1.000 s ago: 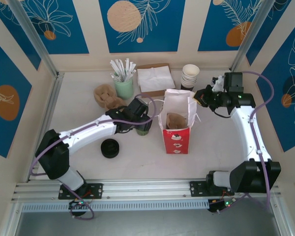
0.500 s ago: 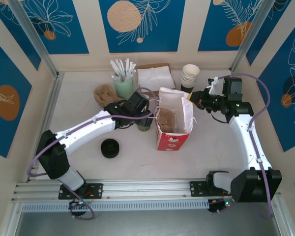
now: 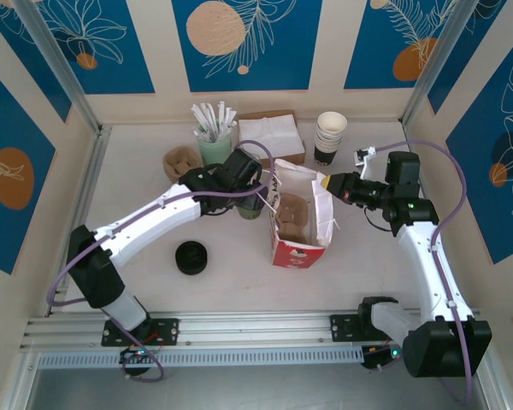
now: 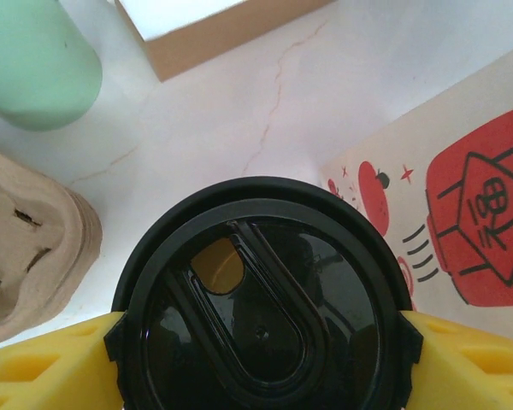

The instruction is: Pack the takeout coffee

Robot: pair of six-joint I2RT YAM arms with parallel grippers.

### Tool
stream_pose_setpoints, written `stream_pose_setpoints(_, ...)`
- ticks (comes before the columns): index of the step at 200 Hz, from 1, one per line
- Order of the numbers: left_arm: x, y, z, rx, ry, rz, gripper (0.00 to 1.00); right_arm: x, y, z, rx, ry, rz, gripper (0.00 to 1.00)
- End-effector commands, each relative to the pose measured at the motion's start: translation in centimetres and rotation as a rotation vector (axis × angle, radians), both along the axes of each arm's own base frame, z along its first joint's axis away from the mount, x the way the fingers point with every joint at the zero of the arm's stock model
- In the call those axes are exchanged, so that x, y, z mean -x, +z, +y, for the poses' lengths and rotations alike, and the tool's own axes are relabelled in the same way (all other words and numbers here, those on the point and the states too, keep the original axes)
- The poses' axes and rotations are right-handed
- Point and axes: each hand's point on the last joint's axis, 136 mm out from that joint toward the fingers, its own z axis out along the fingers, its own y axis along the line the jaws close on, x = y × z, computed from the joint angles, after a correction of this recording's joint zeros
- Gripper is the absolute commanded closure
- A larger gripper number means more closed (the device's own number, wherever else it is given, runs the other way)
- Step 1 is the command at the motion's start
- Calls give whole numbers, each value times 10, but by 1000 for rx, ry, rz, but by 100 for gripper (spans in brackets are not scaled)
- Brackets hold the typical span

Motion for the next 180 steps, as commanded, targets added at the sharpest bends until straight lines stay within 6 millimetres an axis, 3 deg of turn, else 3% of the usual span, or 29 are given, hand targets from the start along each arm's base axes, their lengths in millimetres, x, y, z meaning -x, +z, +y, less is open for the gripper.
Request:
stream_pose_setpoints(1,-1,12,11,-24,26,-6,25,5,3,3,16,26,-42,100)
stream_pose_setpoints(19,-1,21,15,-28,38,-12,25,0,0,0,27,-3,-20,100)
stream_pose_setpoints(69,-3,86,25,-17,52,-91,25,-16,-4,-5,44,-67,64,100)
stream_pose_setpoints(118,9,149,37,31,64,-169,27,-21,-5,-4,58,-97,79,100)
stream_pose_setpoints(180,21,212,30,108,23,-309,27,-26,-10,-2,78,-127,119,100)
